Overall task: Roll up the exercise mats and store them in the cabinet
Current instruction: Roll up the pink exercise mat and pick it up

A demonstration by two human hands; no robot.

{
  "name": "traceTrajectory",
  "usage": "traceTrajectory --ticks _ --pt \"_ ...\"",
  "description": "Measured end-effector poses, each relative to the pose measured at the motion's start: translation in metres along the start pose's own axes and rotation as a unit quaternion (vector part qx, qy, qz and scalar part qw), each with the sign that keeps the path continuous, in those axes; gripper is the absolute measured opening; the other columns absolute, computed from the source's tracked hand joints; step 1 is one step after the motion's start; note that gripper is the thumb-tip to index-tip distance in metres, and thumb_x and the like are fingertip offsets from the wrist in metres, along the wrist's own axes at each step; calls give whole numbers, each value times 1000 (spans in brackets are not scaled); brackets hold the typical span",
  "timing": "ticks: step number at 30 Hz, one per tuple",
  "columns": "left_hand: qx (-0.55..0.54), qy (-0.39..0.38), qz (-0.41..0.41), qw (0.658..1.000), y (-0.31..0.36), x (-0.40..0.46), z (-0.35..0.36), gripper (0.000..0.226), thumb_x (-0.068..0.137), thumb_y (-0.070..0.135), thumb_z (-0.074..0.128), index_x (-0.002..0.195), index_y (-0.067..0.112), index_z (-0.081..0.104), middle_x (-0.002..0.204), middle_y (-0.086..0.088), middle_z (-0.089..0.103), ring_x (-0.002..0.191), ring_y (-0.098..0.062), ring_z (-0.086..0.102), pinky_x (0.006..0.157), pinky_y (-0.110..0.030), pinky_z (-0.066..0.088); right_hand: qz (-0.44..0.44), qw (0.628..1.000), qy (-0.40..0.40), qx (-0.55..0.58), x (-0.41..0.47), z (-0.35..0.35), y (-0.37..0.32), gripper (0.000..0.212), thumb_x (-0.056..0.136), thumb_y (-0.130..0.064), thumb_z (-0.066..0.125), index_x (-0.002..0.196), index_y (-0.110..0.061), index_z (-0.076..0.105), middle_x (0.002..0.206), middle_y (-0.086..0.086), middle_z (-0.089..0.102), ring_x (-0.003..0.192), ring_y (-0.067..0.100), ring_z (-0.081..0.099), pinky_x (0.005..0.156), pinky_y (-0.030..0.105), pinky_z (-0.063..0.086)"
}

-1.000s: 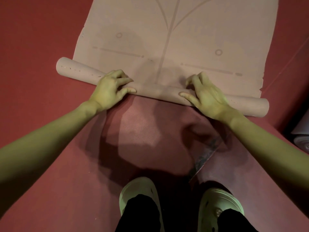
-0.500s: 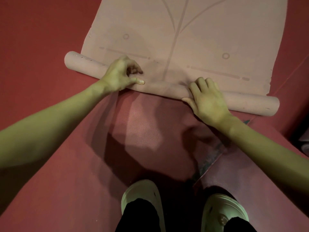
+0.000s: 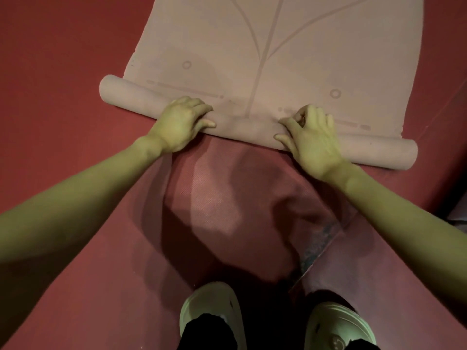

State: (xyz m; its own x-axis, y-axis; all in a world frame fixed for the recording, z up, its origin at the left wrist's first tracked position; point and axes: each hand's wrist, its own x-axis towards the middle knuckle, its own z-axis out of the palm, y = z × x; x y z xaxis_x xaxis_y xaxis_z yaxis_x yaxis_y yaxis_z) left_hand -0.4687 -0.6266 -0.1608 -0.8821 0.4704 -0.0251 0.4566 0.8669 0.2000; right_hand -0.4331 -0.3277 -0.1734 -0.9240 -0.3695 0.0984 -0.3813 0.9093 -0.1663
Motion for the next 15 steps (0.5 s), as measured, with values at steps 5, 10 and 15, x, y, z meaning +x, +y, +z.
traceTrajectory --ticks 5,10,15 --pt "-66 -62 -36 995 -5 20 -9 40 94 32 60 119 1 64 111 -20 63 107 -36 56 94 -37 40 27 997 24 -64 -6 9 -20 41 95 -38 46 131 -19 53 105 20 53 89 37 50 74 44 36" --pt "-20 -26 -114 993 -14 21 -17 58 83 61 61 110 10 67 110 -16 60 108 -35 54 99 -41 38 -14 993 -42 -106 8 2 -9 56 92 -58 31 126 -18 51 101 21 56 84 37 52 72 44 41" --pt "108 -50 -84 989 -10 19 -21 96 73 81 10 104 6 62 105 -19 62 101 -37 57 92 -44 39 -30 994 -54 -94 12 -1 -9 54 94 -52 29 124 -13 53 94 23 60 77 39 55 70 44 42"
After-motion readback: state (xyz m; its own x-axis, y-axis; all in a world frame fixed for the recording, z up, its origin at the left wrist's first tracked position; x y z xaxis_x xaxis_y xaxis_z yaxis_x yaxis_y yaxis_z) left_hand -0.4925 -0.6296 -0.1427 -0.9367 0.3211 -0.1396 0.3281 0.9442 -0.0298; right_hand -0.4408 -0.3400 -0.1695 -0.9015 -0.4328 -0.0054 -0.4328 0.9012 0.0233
